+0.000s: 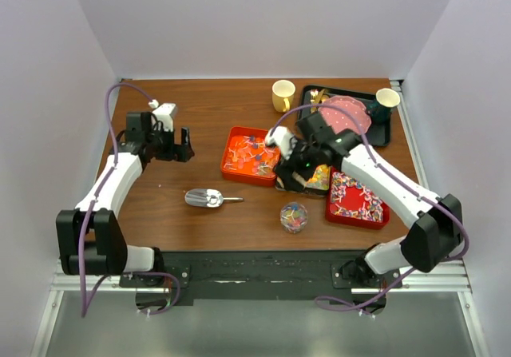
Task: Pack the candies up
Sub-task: Close the bottle lid on the packing bottle.
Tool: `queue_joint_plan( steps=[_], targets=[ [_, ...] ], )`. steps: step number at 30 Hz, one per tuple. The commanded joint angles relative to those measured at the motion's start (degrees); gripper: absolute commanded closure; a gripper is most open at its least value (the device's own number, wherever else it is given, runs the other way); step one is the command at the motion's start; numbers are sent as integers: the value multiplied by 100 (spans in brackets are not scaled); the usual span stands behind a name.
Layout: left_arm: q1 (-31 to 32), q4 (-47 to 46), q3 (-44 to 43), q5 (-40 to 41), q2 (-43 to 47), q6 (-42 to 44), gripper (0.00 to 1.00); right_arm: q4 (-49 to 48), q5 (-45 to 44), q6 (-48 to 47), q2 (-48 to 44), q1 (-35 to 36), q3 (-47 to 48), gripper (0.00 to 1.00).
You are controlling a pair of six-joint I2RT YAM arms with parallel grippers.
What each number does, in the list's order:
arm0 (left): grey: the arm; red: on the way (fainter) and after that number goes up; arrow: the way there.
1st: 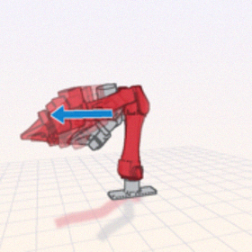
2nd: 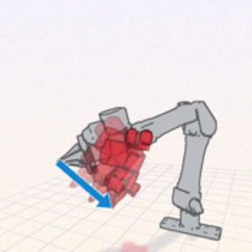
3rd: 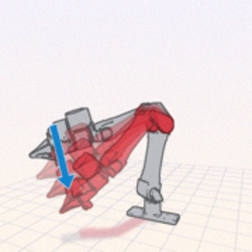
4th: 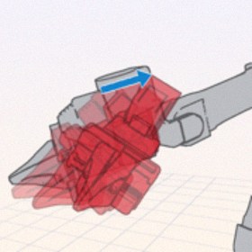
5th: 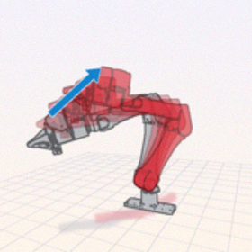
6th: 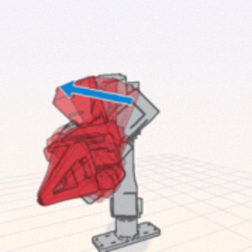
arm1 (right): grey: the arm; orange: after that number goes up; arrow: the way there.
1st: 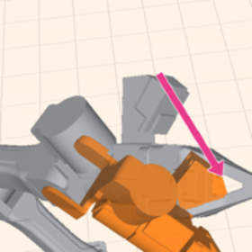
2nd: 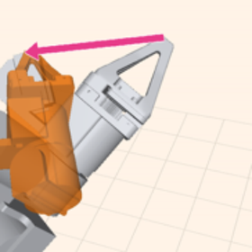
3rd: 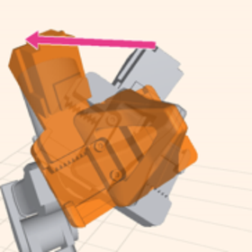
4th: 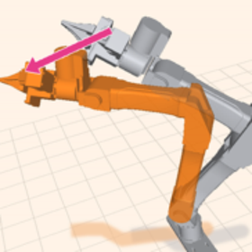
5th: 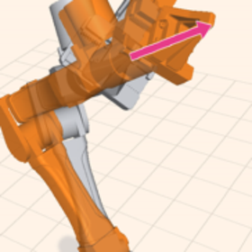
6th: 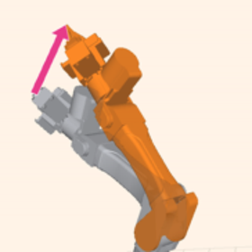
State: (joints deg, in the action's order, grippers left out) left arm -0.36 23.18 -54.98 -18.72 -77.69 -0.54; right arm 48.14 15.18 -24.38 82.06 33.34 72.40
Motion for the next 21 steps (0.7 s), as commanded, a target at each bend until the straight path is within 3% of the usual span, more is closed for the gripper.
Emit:
queue_joint_plan(
  steps=[1, 9, 21],
  targets=[
    [-280, -261, 145, 422, 368, 98, 0, 617, -506, -1015, 195, 865, -6, 34],
    [-474, -226, 444, 378, 940, -113, 0, 802, -1219, -1534, 539, 1736, -253, 34],
    [-702, -384, 655, -79, 1142, -368, 0, 1004, -1404, -1508, 399, 1834, -551, 36]
  ],
)
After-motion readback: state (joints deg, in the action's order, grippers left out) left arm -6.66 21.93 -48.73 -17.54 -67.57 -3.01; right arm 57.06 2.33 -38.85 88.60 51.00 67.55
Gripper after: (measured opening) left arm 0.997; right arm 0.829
